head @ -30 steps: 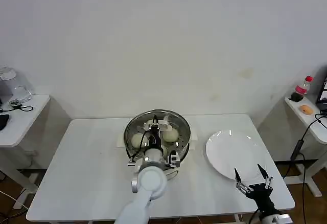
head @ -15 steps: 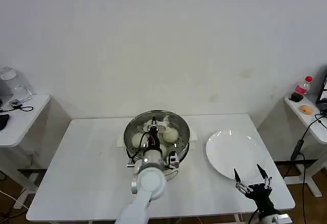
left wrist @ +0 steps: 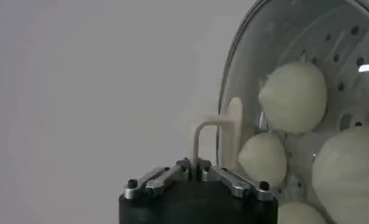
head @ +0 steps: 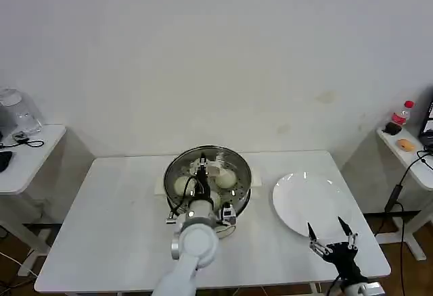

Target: Take steamed baozi put them in steamer then cover it.

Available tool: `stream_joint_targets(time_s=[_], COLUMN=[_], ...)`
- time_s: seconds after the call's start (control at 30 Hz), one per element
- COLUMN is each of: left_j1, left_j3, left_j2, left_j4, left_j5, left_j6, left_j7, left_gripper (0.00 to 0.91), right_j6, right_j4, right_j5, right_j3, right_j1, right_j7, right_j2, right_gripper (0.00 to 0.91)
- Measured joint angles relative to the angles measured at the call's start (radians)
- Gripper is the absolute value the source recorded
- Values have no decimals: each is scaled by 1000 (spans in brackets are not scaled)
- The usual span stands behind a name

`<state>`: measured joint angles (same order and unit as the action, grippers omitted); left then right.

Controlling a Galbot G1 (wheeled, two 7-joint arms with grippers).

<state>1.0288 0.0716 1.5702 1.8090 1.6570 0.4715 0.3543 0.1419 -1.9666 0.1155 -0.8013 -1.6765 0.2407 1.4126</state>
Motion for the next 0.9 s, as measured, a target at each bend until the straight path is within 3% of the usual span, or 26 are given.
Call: stream_joint_targets(time_s=[0.67,0.9], left_j1=[123,243], left_j3=[-25,41], left_j2=[-110,-181], left_j4=[262,399], left_j5=[-119,-292], left_j6=[-20,-74], left_j7=[-3,-96], left_gripper=[907,907], right_j6=[1,-1], right_j4=[10,10], right_j5=[-11,-7], right_j3=[10,9], right_j1=[-3,-14], right_j7=[0,-3], right_j2=[7,-8], right_gripper=[907,907])
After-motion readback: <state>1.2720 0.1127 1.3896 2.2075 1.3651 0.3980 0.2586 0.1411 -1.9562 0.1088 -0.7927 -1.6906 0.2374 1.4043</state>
